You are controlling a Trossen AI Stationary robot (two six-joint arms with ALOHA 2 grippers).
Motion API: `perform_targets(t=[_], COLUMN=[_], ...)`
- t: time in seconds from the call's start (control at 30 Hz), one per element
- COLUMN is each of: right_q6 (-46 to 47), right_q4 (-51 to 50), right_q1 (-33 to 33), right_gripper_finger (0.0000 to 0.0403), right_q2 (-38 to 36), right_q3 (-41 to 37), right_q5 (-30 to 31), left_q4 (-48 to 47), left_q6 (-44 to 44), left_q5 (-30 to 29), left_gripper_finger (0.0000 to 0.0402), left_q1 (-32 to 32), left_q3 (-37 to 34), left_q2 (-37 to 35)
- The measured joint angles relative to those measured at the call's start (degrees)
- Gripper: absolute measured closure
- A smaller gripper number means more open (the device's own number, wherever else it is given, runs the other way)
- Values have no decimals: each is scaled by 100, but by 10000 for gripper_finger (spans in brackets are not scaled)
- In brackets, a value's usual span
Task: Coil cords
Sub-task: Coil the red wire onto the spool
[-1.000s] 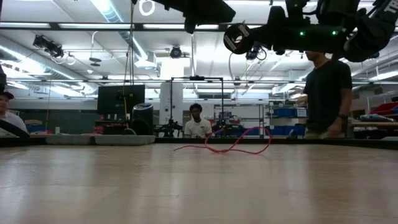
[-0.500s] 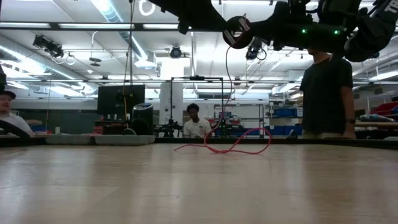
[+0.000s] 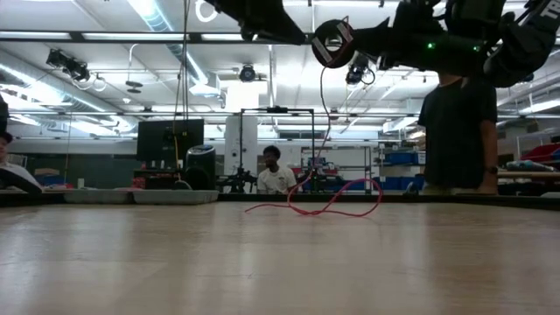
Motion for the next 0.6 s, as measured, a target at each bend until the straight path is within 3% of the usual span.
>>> perform_targets(t=[0.6], right_q6=[-28], right_q4=[-172], right_q1=[42], right_gripper_finger=[401], right_q2=[2], right_q3=[275], right_q5=[-600], left_q4=[361], left_q6=[-171], left_q5=[732], left_gripper_finger=[298], left_q1=[31], left_q3=[2], left_q2=[2])
